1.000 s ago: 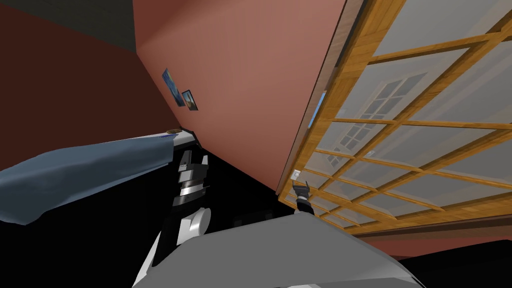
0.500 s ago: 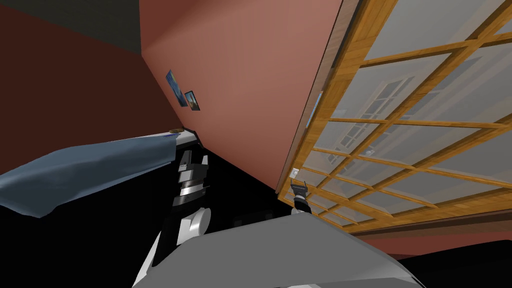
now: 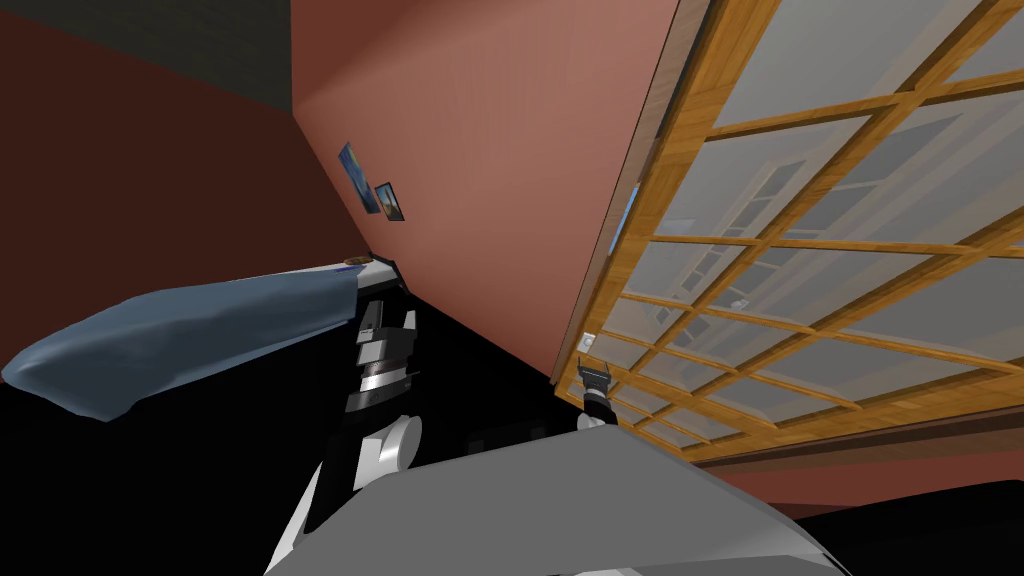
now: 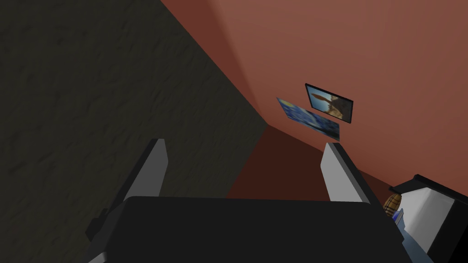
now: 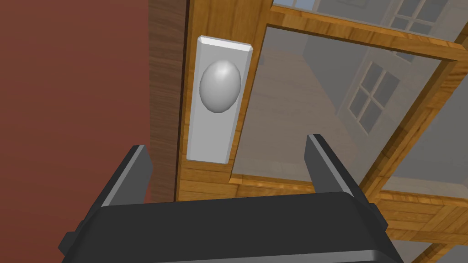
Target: Pull the door open
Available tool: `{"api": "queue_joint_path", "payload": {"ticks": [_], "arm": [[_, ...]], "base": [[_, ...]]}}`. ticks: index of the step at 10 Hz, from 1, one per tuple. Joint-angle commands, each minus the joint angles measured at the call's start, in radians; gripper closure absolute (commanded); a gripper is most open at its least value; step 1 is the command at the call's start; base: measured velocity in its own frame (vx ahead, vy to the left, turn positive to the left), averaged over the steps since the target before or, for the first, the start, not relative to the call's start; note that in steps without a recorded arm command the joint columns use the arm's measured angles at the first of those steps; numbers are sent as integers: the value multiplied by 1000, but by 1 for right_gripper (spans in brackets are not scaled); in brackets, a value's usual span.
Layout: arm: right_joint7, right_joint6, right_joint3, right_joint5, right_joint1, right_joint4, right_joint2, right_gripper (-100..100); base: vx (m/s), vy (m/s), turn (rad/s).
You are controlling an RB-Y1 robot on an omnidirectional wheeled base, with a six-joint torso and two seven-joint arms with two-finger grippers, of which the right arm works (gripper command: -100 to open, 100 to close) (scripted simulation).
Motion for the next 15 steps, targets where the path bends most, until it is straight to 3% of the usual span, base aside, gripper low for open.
{"api": "queue_joint_path", "payload": {"ticks": [1,8,9,15], "arm": [[-50,-2,10,-18,-3,-5,6,-100],[-206,-1,43,-80,-8,-33,27,-100],[-189,1,40,-75,-6,-35,25,-100],[-334,-18,49,-72,30,17,-74,-100]], "base": [[-50,2,19],[-48,-6,19],[-23,-2,2],[159,3,8]]}}
